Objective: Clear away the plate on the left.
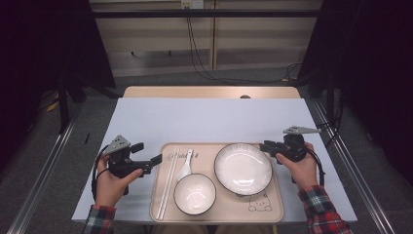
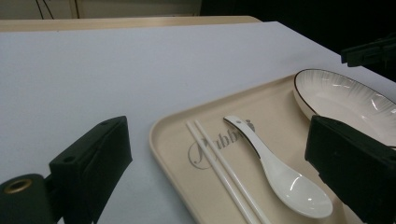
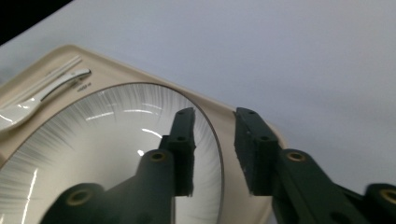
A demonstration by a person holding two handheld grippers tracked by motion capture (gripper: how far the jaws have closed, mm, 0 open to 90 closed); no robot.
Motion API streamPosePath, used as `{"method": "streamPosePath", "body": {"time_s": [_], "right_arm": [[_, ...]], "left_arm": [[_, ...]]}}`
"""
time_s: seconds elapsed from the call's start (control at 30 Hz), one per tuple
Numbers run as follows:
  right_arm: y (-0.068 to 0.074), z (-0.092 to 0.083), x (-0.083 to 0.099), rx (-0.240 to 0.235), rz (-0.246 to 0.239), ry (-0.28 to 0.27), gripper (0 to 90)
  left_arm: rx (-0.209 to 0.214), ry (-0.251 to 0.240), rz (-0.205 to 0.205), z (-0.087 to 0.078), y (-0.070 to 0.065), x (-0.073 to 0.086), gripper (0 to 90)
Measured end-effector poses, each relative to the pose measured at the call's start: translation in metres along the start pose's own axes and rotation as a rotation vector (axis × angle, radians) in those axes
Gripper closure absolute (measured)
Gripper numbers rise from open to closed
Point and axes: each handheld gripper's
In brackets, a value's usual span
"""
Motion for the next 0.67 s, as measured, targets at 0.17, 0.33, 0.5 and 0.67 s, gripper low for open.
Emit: {"method": "streamPosePath", "body": {"time_s": [0.17,0.33,0.5,0.67], "right_arm": [[0.0,-0.004,-0.003,-0.011,0.0,-0.045,53.1],[0.0,-0.009,-0.005,-0.023,-0.004,-0.089,39.9],[-0.002,-0.013,-0.006,-0.018,-0.007,-0.115,30.2],[-0.004,-0.015,-0.006,-0.016,-0.011,-0.12,25.3]], "left_arm": [[-0.004,-0.003,-0.002,0.0,0.0,0.0,6.9],[-0.001,-0.003,0.0,0.0,0.001,0.0,6.8],[-0.002,-0.005,-0.002,0.0,0.001,-0.001,6.7],[0.002,-0.008,-0.006,-0.001,0.002,-0.002,6.6]]}}
Point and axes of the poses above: each handheld gripper's, and its own axes: z roughly forward along the jaws, x roughly out of its underside, y roughly to its left, and after that the axes turned 10 degrees about -y, right-handed
